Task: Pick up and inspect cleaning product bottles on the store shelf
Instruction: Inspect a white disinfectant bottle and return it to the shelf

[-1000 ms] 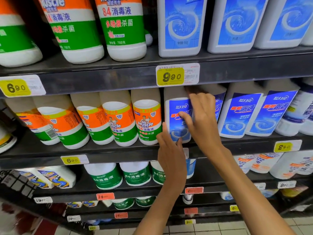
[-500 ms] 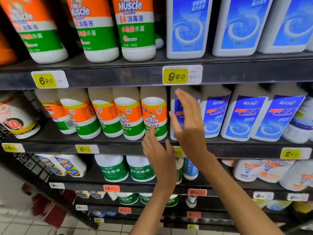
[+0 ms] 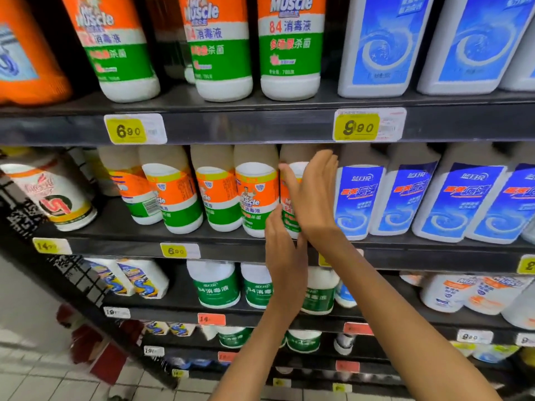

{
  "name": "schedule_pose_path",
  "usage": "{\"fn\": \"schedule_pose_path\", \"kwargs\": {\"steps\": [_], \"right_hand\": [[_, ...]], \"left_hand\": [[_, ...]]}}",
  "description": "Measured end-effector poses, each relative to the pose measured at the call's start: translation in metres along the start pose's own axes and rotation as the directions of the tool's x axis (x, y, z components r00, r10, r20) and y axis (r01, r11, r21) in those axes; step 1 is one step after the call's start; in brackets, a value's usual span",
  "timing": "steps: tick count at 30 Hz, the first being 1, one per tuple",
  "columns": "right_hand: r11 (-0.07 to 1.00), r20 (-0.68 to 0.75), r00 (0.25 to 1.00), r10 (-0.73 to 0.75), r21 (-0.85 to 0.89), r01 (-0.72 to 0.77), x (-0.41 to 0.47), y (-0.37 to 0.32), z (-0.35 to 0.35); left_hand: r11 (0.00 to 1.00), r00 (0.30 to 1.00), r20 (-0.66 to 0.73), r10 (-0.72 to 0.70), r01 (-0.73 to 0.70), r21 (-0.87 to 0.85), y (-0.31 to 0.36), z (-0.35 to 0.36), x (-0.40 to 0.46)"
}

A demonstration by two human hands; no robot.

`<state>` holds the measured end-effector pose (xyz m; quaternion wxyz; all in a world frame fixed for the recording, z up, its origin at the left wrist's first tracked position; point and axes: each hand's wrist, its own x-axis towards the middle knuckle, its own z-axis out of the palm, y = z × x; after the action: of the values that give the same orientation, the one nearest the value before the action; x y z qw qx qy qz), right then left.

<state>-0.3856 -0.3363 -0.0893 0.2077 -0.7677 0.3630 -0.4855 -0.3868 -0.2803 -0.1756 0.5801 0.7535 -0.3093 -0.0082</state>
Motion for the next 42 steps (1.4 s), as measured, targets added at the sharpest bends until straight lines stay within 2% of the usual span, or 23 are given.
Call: {"fn": "schedule_pose_path", "kwargs": {"steps": [4, 7, 9, 15, 18, 20, 24, 28, 30, 31, 34, 35, 37, 39, 42], "right_hand": [[0.998, -0.076, 0.996, 0.046, -0.033, -0.049, 0.000, -0.008, 0.000], [0.997, -0.147, 0.989, 0.023, -0.063, -0.033, -0.004, -0.014, 0.000], [0.997, -0.147, 0.989, 0.033, -0.062, -0.043, -0.007, -0.015, 0.001], [0.995, -0.057, 0.994, 0.096, 0.006, -0.096, -0.009, -0.015, -0.005], [0.985, -0.038, 0.991, 0.127, 0.120, -0.121, -0.009, -0.019, -0.015], [0.966, -0.009, 0.988, 0.156, 0.209, -0.151, -0.014, -0.022, -0.022], [0.903, 0.153, 0.968, 0.197, 0.356, -0.240, -0.029, -0.023, -0.035], [0.852, 0.245, 0.946, 0.211, 0.428, -0.300, -0.042, -0.019, -0.043], [0.770, 0.312, 0.913, 0.262, 0.503, -0.393, -0.044, -0.014, -0.049], [0.674, 0.381, 0.882, 0.277, 0.578, -0.461, -0.043, -0.011, -0.054], [0.384, 0.622, 0.759, 0.192, 0.664, -0.641, -0.036, -0.003, -0.061], [0.319, 0.668, 0.726, 0.164, 0.661, -0.680, -0.037, -0.002, -0.061], [0.159, 0.735, 0.671, 0.100, 0.653, -0.740, -0.041, 0.000, -0.056], [0.113, 0.755, 0.653, 0.068, 0.644, -0.756, -0.045, 0.001, -0.050], [0.197, 0.727, 0.679, 0.102, 0.654, -0.730, -0.046, 0.003, -0.051]], "left_hand": [[1.000, 1.000, 0.015, 0.012, -0.011, -0.022, -0.007, -0.005, 0.005], [0.997, 0.999, 0.038, 0.036, -0.033, -0.073, -0.011, -0.009, 0.003], [0.994, 0.996, 0.065, 0.053, -0.046, -0.095, -0.013, -0.011, 0.002], [0.978, 0.981, 0.140, 0.135, -0.109, -0.180, -0.018, -0.028, 0.003], [0.961, 0.972, 0.145, 0.185, -0.148, -0.233, -0.021, -0.045, 0.000], [0.952, 0.955, 0.206, 0.212, -0.155, -0.262, -0.025, -0.056, -0.002], [0.943, 0.902, 0.419, 0.107, 0.042, -0.330, -0.024, -0.068, -0.007], [0.950, 0.896, 0.437, 0.084, 0.059, -0.305, -0.022, -0.082, -0.007], [0.921, 0.862, 0.503, 0.063, 0.144, -0.363, -0.020, -0.097, -0.007], [0.894, 0.829, 0.557, 0.049, 0.212, -0.394, -0.020, -0.105, -0.009], [0.781, 0.659, 0.752, 0.003, 0.469, -0.414, -0.026, -0.123, -0.019], [0.741, 0.603, 0.798, -0.012, 0.541, -0.398, -0.029, -0.126, -0.023], [0.689, 0.533, 0.846, -0.012, 0.617, -0.379, -0.036, -0.126, -0.030], [0.680, 0.496, 0.868, -0.012, 0.640, -0.357, -0.039, -0.124, -0.039], [0.666, 0.488, 0.873, -0.009, 0.654, -0.359, -0.045, -0.121, -0.047]]}}
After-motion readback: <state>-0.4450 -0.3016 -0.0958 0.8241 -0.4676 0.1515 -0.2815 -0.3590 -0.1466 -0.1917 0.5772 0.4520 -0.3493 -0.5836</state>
